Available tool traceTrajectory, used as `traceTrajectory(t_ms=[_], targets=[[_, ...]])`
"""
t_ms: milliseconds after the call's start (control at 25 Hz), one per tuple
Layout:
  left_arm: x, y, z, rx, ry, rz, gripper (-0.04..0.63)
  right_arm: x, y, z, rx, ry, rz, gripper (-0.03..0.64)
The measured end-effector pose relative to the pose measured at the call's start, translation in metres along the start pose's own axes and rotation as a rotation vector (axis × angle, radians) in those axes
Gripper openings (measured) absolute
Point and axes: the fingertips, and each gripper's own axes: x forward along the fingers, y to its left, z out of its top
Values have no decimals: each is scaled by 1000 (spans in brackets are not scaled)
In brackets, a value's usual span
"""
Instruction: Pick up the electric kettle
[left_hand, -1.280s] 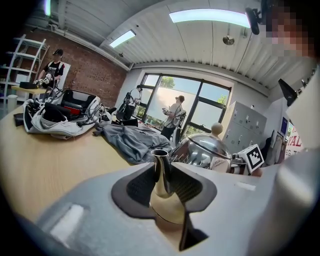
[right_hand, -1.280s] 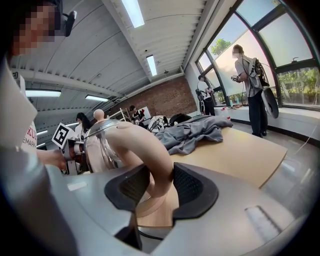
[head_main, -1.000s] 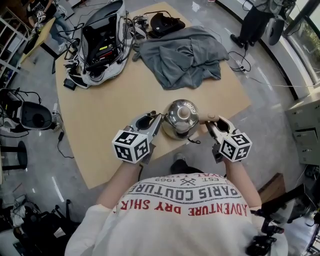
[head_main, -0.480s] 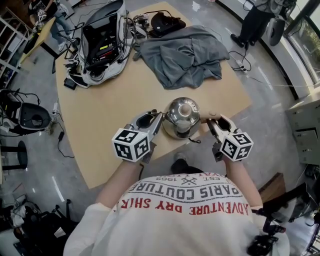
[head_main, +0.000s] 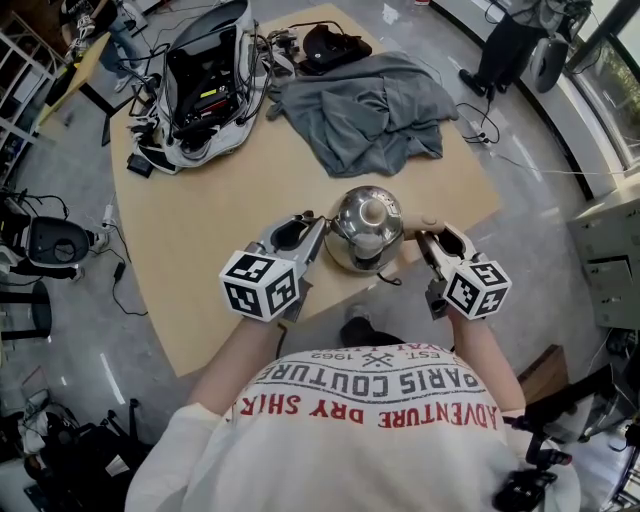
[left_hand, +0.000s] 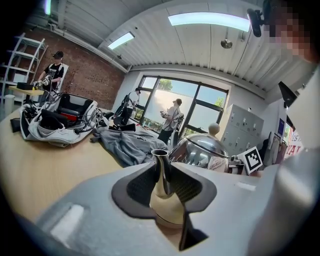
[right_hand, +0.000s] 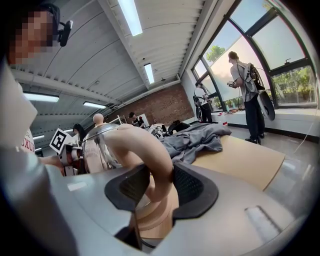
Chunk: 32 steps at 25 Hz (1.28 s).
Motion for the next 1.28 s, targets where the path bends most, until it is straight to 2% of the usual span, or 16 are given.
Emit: traceTrajectory(t_ms=[600, 1280], targets=[[-45, -33, 8, 26, -52, -39, 92, -50, 37, 9, -15, -84, -25, 144], [-132, -86, -30, 41, -66, -101, 92, -141, 102, -40, 21, -130, -78, 144]])
